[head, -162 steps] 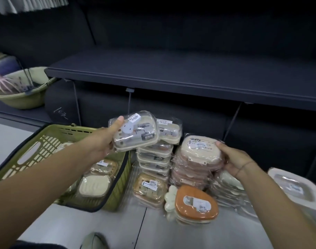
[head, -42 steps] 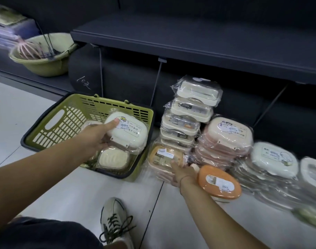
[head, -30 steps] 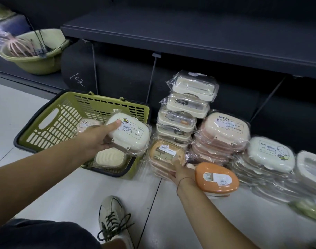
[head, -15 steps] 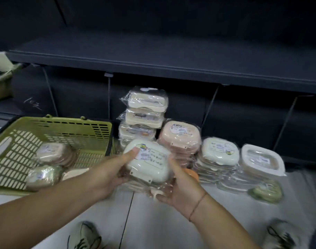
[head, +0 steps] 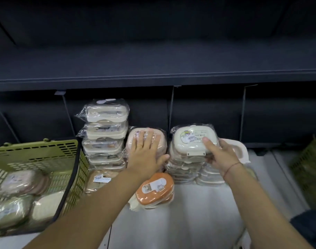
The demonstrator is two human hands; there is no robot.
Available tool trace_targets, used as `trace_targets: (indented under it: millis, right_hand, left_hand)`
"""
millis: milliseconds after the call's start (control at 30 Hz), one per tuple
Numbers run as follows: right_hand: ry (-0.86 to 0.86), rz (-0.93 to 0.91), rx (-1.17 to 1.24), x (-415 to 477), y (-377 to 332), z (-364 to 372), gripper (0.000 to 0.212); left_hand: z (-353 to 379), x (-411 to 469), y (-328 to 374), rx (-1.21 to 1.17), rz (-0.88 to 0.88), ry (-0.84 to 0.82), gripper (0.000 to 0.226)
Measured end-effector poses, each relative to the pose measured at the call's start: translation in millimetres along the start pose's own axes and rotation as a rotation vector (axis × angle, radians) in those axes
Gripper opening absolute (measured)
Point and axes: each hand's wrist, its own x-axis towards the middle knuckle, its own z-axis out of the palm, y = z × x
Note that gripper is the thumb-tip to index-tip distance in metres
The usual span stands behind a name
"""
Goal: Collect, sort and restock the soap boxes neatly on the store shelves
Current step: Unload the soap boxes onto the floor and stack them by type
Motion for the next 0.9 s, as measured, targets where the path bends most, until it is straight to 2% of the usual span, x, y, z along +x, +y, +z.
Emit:
trace_targets:
  millis: [100, 167, 233, 433, 500, 533, 600, 667, 733, 800, 900]
  right_hand:
    - [0.092, 0.007, -0.232, 14, 8, 8, 0.07]
    - [0.194, -0.006, -0.466, 16, 9, 14, 0.07]
    - [0.25, -0.011, -0.567, 13, 9, 21, 0.069]
    - [0.333, -0.049, -0.609, -2, 12, 35, 0.075]
    - [0.394, -0.14, -0.608, -10, 8, 42, 0.078]
    - [0.413, -0.209, -0.597, -17, 5, 48, 0.08]
    - [0.397, -0.384, -0.54, -39, -2, 73, 0.083]
    - [0.274, -0.578, -0.477, -69, -8, 113, 0.076]
    - [0.038, -0.721, -0.453, -99, -4, 163, 0.062]
    - [-0.258, -0.72, -0.453, -122, 10, 219, 0.047]
    - [-0.635, -0.587, -0.566, -129, 48, 306, 0.047]
  left_hand:
    - [10, 2, -6, 0.03, 0.001, 0.009, 0.106]
    - [12, 2, -9, -0.006, -0.004, 0.008, 0.096]
    - [11, 1, -11, -0.009, 0.007, 0.001, 0.089]
    - [3, -2, -13, 0.019, 0.053, -0.044, 0.094]
    - [-12, -13, -24, 0.044, 0.133, 0.024, 0.106]
    - [-24, -22, -34, 0.06, 0.179, 0.085, 0.103]
    - [-44, -42, -67, 0.052, 0.271, 0.096, 0.085]
    - [-60, -69, -112, -0.038, 0.348, 0.129, 0.07]
    - [-69, -102, -164, -0.082, 0.293, 0.163, 0.062]
    - [-57, -128, -232, -0.135, 0.03, 0.096, 0.065]
    - [-17, -164, -335, -0.281, -0.511, 0.013, 0.073]
